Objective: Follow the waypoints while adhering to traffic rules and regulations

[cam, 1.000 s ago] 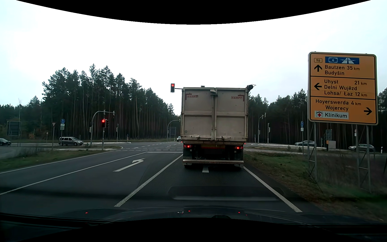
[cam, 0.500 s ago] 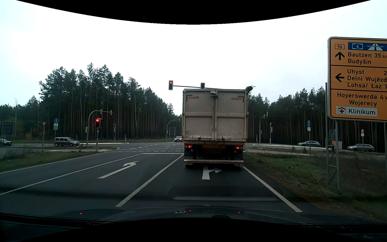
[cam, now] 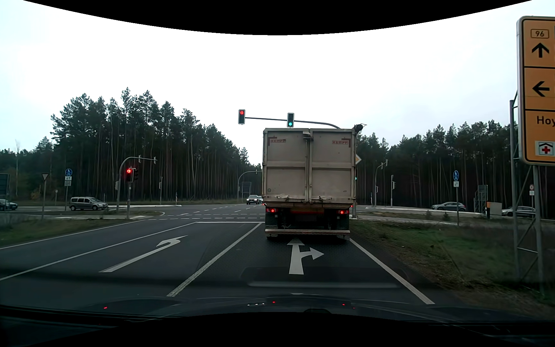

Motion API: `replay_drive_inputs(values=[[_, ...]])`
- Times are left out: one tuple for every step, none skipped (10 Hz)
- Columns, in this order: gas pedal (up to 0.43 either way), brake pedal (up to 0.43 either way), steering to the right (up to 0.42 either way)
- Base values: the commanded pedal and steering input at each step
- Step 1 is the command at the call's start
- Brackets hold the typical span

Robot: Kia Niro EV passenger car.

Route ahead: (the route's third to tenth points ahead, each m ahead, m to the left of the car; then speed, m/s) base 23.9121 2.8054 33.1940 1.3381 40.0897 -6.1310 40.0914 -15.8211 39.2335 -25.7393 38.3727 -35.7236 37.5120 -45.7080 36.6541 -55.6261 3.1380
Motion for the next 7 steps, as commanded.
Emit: replay_drive_inputs(values=[[0.130, 0.000, 0.000], [0.130, 0.000, 0.000], [0.098, 0.000, 0.000], [0.087, 0.000, 0.000], [0.039, 0.000, 0.000], [0.000, 0.000, 0.000], [0.000, 0.000, 0.000]])
